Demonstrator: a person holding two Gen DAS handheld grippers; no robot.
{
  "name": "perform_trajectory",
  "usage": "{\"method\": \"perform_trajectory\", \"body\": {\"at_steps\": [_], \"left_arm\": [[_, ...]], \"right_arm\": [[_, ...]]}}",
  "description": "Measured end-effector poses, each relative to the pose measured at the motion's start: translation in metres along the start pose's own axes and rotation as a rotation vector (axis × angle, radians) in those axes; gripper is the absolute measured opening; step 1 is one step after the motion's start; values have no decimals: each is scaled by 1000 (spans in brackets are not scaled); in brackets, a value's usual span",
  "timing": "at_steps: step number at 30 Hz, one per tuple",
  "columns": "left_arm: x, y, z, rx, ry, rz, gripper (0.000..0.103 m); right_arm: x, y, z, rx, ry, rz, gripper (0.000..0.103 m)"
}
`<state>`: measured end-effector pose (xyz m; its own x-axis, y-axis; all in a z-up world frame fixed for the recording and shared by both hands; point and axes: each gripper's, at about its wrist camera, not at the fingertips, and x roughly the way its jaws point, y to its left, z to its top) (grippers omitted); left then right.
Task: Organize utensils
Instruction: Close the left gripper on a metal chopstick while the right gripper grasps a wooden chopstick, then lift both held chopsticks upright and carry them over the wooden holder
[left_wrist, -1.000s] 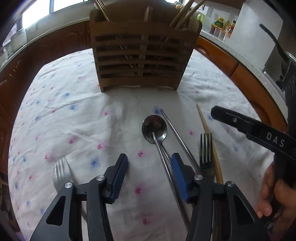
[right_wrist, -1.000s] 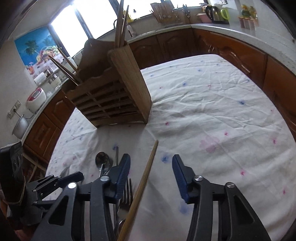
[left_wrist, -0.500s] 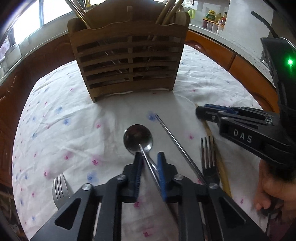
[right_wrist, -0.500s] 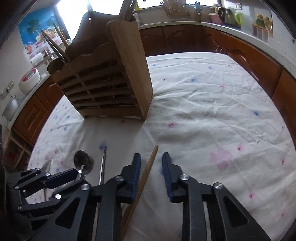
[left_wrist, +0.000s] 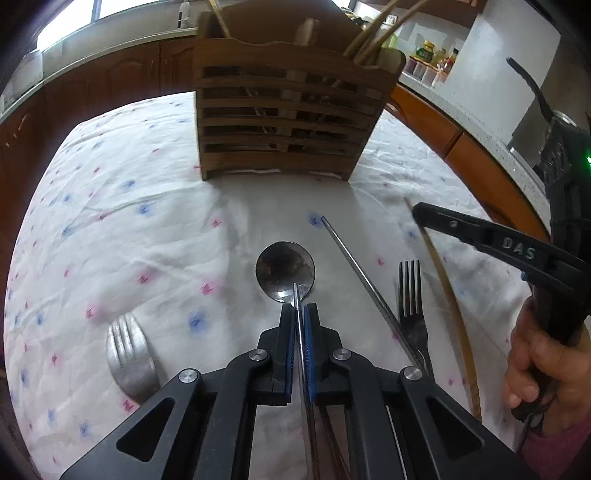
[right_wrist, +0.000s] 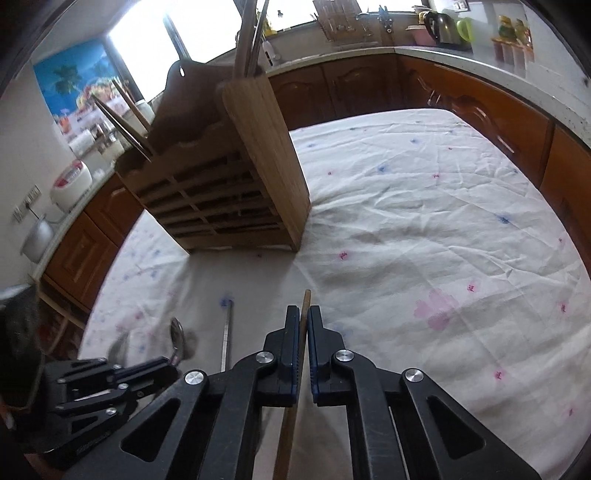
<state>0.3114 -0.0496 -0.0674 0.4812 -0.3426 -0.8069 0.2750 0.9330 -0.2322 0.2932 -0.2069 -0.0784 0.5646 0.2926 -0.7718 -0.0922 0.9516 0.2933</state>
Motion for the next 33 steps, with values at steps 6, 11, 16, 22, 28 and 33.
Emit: {"method": "perform_trajectory", "body": {"at_steps": [6, 11, 16, 22, 28, 33], "left_arm": [[-9, 8, -4, -9, 5, -11, 4], [-7, 9, -9, 0, 26, 6, 4], [-10, 8, -12, 13, 39, 1, 4], [-25, 12, -16, -1, -6, -27, 4], [-54, 20, -18, -26, -82, -32, 3], [-89, 21, -21, -37, -159, -34, 3]], "right_arm": [[-19, 4, 0, 7, -36, 24, 4], [-22, 5, -3, 11, -37, 31, 4], [-28, 5, -7, 18, -45, 37, 4], [-37, 6, -10, 20, -59, 45, 4], [-51, 13, -11, 10, -85, 61, 4], [-67, 23, -8, -8, -120, 75, 4]]}}
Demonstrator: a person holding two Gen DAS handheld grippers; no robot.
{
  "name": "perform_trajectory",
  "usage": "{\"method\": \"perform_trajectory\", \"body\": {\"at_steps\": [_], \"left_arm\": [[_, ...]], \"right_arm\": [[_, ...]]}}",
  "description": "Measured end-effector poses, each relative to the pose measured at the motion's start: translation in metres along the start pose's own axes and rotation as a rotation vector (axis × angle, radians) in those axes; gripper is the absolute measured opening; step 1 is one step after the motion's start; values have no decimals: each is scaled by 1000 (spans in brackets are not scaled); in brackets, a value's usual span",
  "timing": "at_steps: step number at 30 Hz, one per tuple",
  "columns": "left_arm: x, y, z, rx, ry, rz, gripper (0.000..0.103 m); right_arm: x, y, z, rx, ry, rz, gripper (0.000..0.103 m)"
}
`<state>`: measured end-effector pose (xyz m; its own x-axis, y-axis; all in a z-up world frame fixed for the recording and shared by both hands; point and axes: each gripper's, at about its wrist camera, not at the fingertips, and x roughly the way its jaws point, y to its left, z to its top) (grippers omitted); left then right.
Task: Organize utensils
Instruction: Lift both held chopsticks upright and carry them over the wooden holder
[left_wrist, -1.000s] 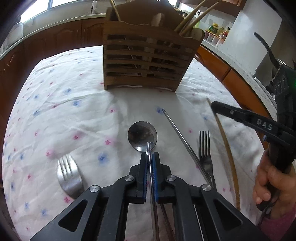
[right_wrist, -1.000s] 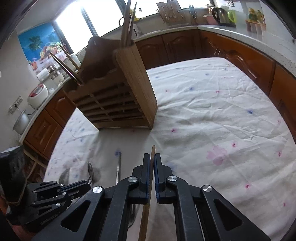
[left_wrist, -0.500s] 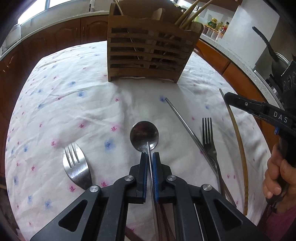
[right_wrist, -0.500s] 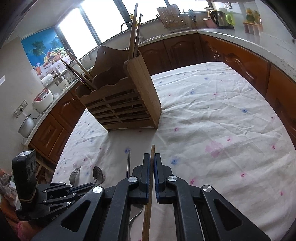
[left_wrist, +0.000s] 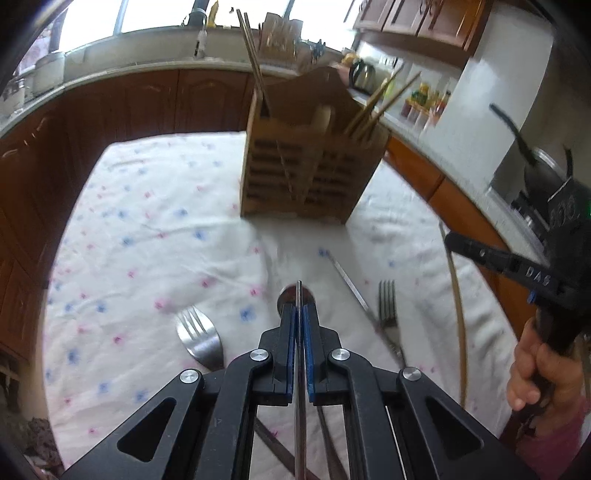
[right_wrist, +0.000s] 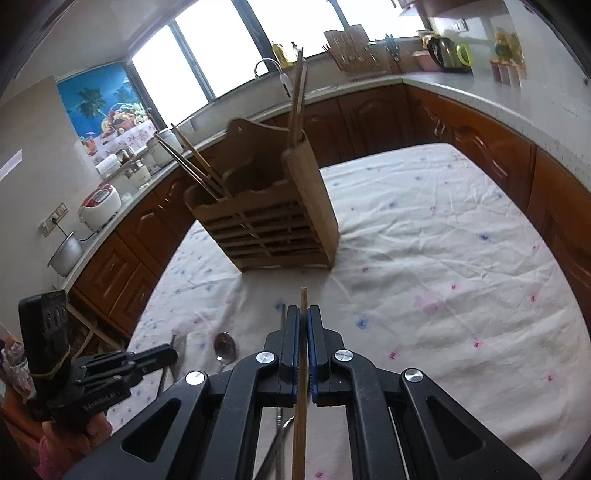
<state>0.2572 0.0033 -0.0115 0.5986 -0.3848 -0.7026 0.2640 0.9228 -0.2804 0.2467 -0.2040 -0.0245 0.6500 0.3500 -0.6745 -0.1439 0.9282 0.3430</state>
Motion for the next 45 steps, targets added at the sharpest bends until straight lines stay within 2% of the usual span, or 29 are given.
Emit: {"method": "perform_trajectory", "body": {"at_steps": [5, 18, 30, 39, 45], "left_arm": [[-42, -1, 2, -1, -80, -17, 3], [-106, 2, -4, 3, -187, -38, 3], [-133, 7, -1, -16, -267, -38, 3], [-138, 12, 7, -28, -308, -43, 3], [-138, 16, 13, -26, -328, -41, 3]], "right_arm": [[-20, 14, 6, -28, -50, 23, 3], [-60, 36, 14, -72, -151, 46, 3], [-82, 38, 22, -74, -221, 52, 3], [-91, 39, 30, -60, -274, 64, 0], [-87, 40, 36, -75, -276, 47, 0]]}}
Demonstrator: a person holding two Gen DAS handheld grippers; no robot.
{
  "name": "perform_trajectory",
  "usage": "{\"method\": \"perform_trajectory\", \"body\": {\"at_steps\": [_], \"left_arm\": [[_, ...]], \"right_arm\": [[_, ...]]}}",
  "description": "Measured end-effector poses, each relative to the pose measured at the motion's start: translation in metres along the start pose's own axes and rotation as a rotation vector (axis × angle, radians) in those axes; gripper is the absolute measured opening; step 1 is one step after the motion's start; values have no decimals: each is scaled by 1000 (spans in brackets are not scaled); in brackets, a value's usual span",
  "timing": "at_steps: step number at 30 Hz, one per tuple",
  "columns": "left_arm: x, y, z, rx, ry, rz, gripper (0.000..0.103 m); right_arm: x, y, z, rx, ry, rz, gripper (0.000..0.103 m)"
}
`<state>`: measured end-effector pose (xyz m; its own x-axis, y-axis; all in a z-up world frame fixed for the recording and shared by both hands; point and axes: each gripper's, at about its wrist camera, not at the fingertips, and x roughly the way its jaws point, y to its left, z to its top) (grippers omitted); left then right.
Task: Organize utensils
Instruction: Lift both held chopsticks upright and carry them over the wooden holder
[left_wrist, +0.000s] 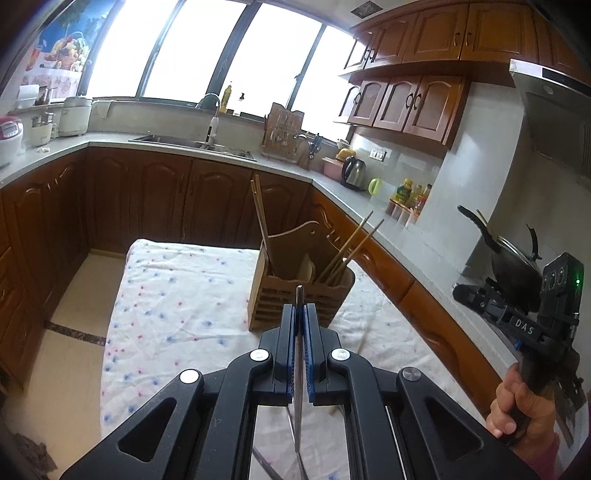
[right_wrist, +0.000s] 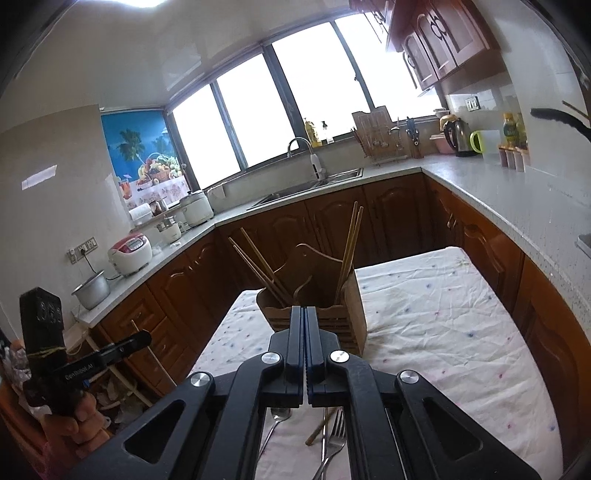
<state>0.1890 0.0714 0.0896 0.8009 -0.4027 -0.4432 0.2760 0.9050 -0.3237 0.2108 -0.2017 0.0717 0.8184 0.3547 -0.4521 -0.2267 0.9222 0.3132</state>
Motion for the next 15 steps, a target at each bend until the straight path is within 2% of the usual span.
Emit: {"method": "perform_trajectory", "body": {"at_steps": [5, 8, 12, 15], "left_arm": [[4, 6, 0, -10, 5, -1, 3], [8, 8, 2, -19, 10, -6, 3], [13, 9, 3, -19, 13, -7, 3], [16, 13, 6, -25, 17, -8, 3]], "right_arm": [[19, -20, -9, 32, 58, -54, 0], [46, -51, -20, 119, 138, -95, 12], [90, -99, -40, 190, 215, -228, 13], [121, -131, -48, 269, 269, -264, 13]]}}
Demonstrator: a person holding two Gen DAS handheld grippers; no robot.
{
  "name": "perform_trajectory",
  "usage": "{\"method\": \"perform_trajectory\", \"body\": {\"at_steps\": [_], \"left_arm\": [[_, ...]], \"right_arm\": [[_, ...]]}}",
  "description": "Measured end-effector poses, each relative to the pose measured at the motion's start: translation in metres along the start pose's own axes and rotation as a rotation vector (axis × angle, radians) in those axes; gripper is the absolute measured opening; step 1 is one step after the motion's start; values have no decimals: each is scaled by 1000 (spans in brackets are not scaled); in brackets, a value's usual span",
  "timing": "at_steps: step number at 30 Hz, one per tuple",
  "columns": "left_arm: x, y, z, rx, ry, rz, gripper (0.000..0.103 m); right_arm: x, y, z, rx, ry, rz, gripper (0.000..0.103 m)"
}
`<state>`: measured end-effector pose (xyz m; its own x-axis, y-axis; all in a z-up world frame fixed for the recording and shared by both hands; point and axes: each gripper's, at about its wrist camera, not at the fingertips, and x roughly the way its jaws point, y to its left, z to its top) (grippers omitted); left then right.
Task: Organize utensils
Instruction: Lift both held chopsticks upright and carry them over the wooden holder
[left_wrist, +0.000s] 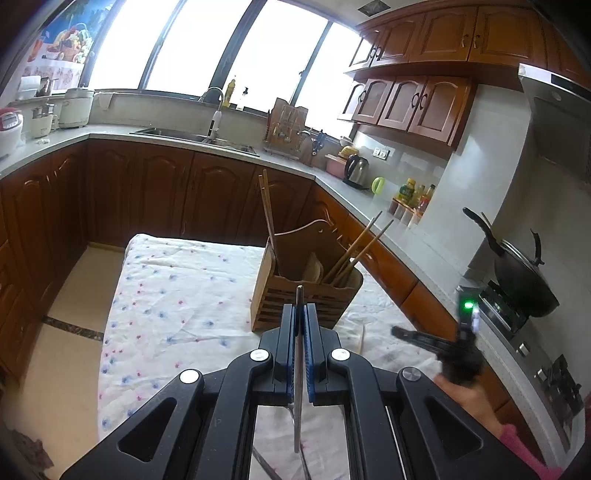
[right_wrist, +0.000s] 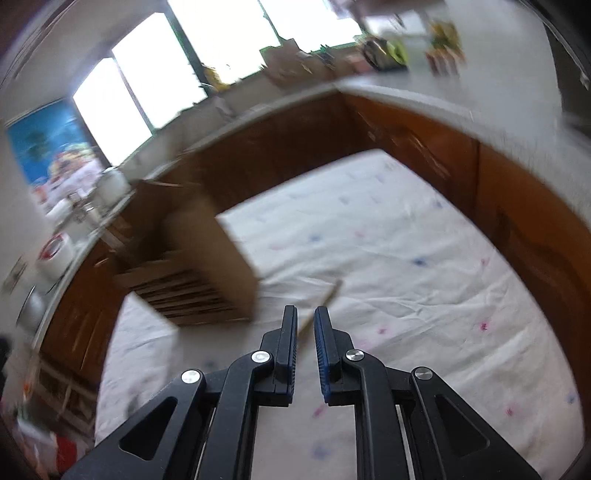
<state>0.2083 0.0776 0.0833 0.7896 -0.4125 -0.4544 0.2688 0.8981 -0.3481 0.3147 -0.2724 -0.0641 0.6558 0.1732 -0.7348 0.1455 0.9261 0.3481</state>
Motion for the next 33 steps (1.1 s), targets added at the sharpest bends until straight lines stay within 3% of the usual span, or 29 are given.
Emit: {"method": "perform_trajectory", "body": {"at_steps": [4, 9, 13, 16, 19, 24, 33], "left_arm": [[5, 8, 7, -11, -1, 0, 3], [14, 16, 11, -26, -1, -8, 3], [21, 21, 12, -35, 3, -16, 3], [25, 23, 11, -41, 6, -18, 3], [25, 22, 11, -41, 6, -15, 3], [21, 20, 10, -37, -4, -12, 3], [6, 11, 7, -21, -29, -19, 3]], "right_arm": [[38, -5, 15, 40, 77, 4, 14], [79, -1, 22, 17, 165, -78, 18], [88, 20, 20, -119, 163, -162, 21], [87, 21, 15, -156, 149, -182, 13], [77, 12, 14, -95, 138, -115, 6], [40, 20, 14, -32, 82, 18, 4], [-49, 58, 20, -90, -85, 194, 4]]}}
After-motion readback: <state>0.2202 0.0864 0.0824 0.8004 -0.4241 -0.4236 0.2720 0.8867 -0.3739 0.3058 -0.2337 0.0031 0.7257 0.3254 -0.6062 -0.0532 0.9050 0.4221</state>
